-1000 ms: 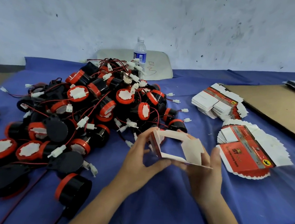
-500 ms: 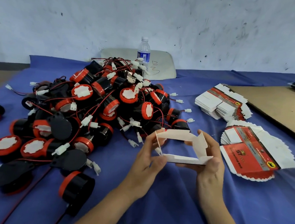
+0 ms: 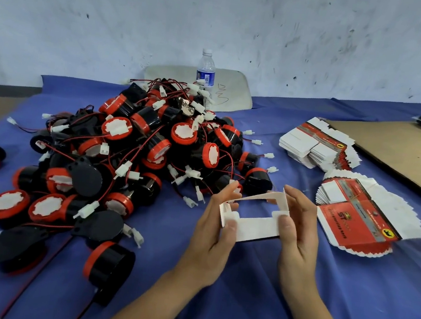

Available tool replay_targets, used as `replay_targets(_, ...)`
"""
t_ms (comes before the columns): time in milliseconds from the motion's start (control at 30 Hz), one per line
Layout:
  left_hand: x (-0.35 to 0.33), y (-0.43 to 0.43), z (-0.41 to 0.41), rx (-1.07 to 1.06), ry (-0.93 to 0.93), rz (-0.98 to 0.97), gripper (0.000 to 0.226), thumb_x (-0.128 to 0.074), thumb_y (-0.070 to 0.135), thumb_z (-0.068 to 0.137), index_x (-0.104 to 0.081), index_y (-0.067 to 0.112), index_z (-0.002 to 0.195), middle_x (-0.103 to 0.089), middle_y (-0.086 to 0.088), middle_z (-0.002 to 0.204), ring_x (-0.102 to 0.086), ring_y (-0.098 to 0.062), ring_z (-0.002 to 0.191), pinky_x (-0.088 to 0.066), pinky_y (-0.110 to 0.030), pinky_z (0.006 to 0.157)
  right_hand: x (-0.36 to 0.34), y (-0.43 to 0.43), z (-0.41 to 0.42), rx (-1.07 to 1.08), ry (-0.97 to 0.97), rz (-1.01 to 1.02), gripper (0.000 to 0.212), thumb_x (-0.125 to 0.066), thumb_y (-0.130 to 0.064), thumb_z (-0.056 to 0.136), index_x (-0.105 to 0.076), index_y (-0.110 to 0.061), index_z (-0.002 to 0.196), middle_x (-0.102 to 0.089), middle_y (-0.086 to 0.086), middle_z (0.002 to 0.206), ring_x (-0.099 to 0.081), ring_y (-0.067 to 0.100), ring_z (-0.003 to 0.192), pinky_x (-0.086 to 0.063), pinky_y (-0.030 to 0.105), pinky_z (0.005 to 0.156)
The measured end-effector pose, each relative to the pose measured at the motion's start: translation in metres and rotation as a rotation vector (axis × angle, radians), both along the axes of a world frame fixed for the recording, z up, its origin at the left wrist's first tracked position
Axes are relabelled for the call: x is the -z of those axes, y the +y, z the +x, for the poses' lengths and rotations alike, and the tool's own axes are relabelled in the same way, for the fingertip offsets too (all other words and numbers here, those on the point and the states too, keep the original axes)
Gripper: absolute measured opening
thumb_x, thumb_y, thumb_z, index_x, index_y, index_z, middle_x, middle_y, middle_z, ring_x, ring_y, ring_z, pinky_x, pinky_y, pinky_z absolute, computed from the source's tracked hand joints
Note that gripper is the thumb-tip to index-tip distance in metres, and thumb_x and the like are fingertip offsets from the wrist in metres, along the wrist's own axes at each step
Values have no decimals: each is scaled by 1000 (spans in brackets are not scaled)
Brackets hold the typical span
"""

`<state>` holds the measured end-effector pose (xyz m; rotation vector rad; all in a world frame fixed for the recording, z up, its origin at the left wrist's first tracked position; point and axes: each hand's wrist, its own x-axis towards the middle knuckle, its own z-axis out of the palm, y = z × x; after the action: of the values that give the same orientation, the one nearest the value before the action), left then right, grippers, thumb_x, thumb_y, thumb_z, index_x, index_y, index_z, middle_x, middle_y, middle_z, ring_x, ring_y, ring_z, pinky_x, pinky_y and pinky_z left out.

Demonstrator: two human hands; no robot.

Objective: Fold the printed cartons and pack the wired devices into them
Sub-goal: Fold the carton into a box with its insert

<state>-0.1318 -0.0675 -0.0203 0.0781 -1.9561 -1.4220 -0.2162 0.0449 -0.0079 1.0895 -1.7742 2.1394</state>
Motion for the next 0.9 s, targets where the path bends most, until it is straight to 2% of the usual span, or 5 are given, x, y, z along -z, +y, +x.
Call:
replay_targets(133, 2, -3, -1, -18, -1, -43, 63, -33, 39, 96, -29, 3, 148, -32, 31, 146, -42, -14, 134, -38, -22, 105, 1, 0, 1, 1, -1, 26, 31, -46, -36, 91, -49, -35, 122, -57, -20, 124, -54, 9, 119, -43, 28, 99)
replay_targets(300, 5, -2, -2, -32, -6, -91, 63, -34, 37, 97, -11, 26, 154, -36, 2, 151, -36, -14, 138, -35, -28, 110, 1, -1, 2, 19, 15, 16, 29, -45, -33, 94, -50, -38, 121, -62, -1, 120, -57, 24, 116, -46, 48, 97)
replay_targets(567, 3, -4, 0, -88, 41, 66, 71, -45, 56, 93, -18, 29, 153, -54, 11, 129, -54, -9, 121, -44, -15, 92, -1, -2, 6, 58, 301, 122, 47, -34, -44, 102, -55, -12, 130, -58, 2, 132, -50, 4, 126, -38, 14, 100)
replay_targets(733, 1, -2, 1, -76, 9, 26, 61, -39, 42, 91, -16, 56, 145, -50, 18, 132, -52, -13, 125, -46, -31, 99, 0, -2, 7, 37, 161, 103, 30, -49, -25, 92, -64, -27, 119, -62, -16, 117, -58, 9, 111, -48, 17, 78)
replay_targets(900, -4, 2, 1, -76, 25, -193, 77, -48, 40, 95, 7, 53, 147, -18, 3, 159, -25, -14, 144, -32, -34, 114, 1, -2, 5, -1, 38, 79, 26, -49, -26, 95, -59, -36, 117, -62, -7, 117, -59, 22, 112, -49, 34, 90)
